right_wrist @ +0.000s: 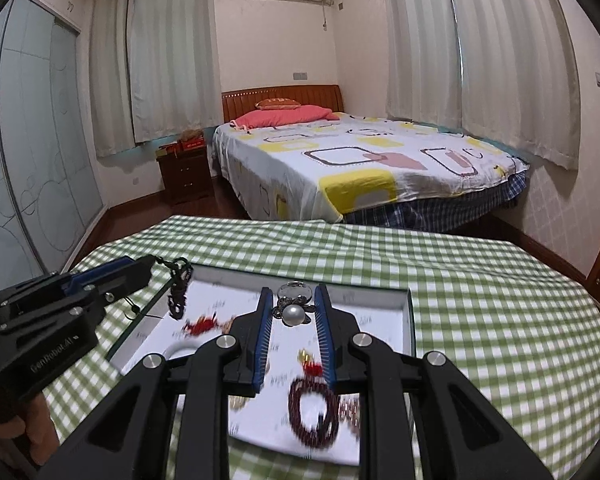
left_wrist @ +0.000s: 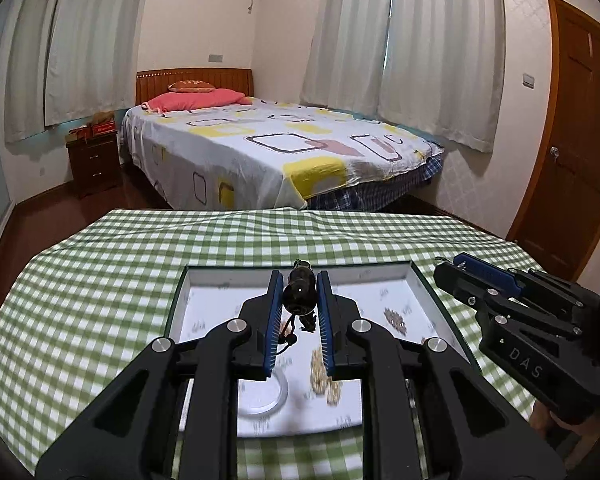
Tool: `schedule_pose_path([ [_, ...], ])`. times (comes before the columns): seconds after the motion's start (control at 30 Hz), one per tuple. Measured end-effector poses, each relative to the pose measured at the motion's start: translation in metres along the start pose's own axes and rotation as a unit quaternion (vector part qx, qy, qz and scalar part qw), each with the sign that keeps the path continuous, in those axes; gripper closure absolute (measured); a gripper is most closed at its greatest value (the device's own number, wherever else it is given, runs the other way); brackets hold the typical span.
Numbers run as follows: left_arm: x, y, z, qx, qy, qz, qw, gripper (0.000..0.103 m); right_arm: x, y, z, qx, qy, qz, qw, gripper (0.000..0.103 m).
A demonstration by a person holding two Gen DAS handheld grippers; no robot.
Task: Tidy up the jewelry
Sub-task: 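Carry the black necklace with the left tool and the ring with the right tool into the tray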
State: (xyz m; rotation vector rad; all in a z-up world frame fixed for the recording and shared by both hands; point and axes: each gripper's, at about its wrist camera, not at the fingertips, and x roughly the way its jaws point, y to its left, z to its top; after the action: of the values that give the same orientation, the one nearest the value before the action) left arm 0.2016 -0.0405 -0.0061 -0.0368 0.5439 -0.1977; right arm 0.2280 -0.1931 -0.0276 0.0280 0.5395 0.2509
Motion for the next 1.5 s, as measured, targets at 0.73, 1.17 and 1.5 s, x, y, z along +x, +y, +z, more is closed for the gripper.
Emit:
schedule_pose_path([
  [0.73,0.156,-0.004,-0.003,0.024,0.133,0.041,0.9901,0.086,0.121,-0.034,-0.013,0.021,0.133,-0.026,0.991,0.081],
  [1.17,0.185,-0.002,-0.012,0.016,0.187,0.048,0.9811,0.086,0.149,-0.041,-0.019,0.030,0.193,-0.025,0.980,0.081],
  [1.5,0.189,-0.004,-0.014,0.023,0.204,0.049,0.9775,0.073,0.154,-0.044,-0.022,0.035,0.209,-0.025,0.977,0.075],
])
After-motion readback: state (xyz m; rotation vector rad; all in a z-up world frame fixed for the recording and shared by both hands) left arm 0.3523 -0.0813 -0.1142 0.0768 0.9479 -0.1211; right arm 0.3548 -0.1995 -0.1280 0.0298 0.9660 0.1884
